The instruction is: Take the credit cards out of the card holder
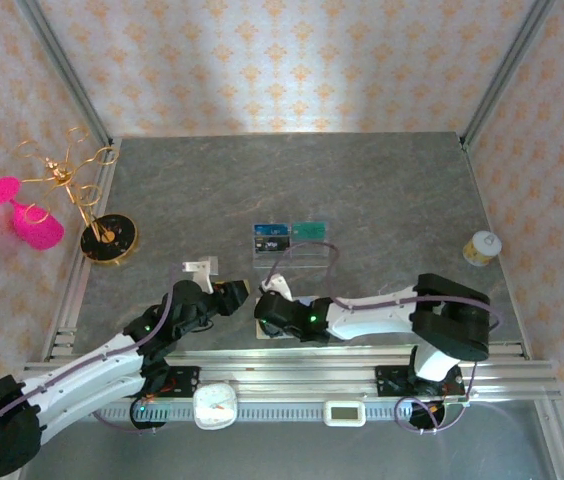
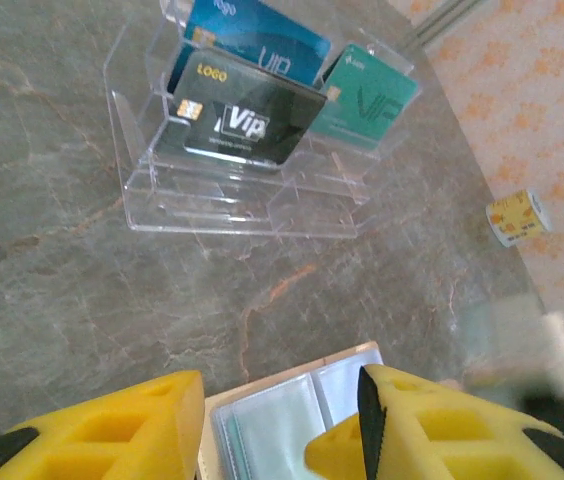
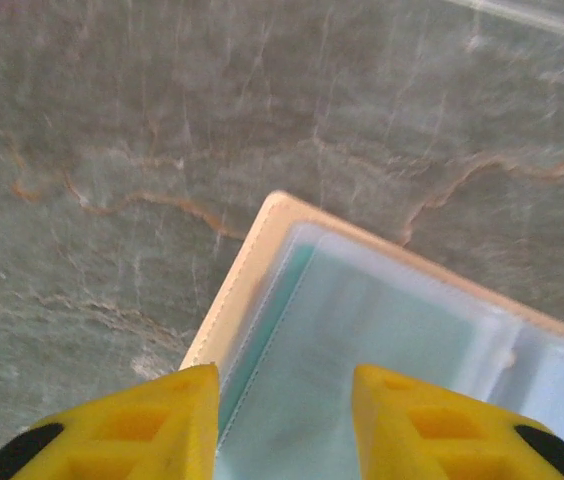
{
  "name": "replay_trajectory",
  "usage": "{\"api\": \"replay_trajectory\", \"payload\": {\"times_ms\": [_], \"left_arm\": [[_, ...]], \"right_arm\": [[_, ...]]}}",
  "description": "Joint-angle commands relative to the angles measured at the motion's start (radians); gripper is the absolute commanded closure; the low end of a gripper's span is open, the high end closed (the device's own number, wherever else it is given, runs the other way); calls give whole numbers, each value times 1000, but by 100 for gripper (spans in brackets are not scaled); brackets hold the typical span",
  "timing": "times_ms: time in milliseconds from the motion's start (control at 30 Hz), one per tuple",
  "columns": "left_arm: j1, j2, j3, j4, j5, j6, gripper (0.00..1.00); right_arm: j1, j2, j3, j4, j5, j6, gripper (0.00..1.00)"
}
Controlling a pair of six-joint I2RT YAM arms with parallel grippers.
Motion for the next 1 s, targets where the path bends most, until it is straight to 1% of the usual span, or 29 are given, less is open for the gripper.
{"api": "replay_trajectory", "payload": {"times_ms": [0, 67, 100, 133, 167, 267, 333, 367, 467, 567, 633, 767, 833, 867, 900, 933, 967], "left_arm": [[-2, -10, 28, -59, -50, 20, 56], [-2, -2, 26, -58, -41, 23, 56], [-2, 1, 26, -54, -35, 25, 56], [-2, 7, 27, -48, -23, 26, 56], [-2, 14, 27, -38, -3, 31, 57], [-4, 55, 31, -17, 51, 38, 66], [-11, 90, 28, 5, 79, 29, 73], [-19, 107, 24, 27, 94, 23, 77], [-56, 158, 14, 79, 114, 2, 89], [-101, 220, 23, 108, 112, 2, 98], [-125, 269, 38, 125, 119, 6, 100], [-154, 376, 68, 156, 136, 11, 100], [-160, 419, 82, 182, 149, 13, 100], [-165, 442, 92, 191, 155, 13, 100], [-169, 461, 103, 201, 162, 16, 100], [-177, 480, 120, 209, 171, 19, 100], [-187, 499, 137, 212, 175, 23, 100]], "right_arm": [[11, 63, 31, -105, 49, 12, 60], [15, 101, 51, -134, 60, 10, 60], [15, 113, 56, -146, 66, 13, 62], [16, 121, 57, -150, 67, 18, 66], [15, 117, 52, -147, 70, 26, 74], [14, 64, 17, -86, 57, 42, 91], [12, 27, -8, -38, 45, 53, 99], [8, 7, -22, -5, 41, 59, 100], [1, -67, -88, 112, 16, 78, 100], [-11, -129, -155, 226, -23, 89, 100], [-13, -147, -176, 257, -24, 91, 100], [-13, -181, -210, 302, -35, 97, 99], [-13, -205, -226, 308, -29, 107, 89], [-13, -229, -238, 303, -13, 115, 77], [-12, -257, -252, 300, 4, 125, 69], [-13, -297, -272, 295, 27, 137, 64], [-12, -342, -294, 281, 53, 150, 62]]}}
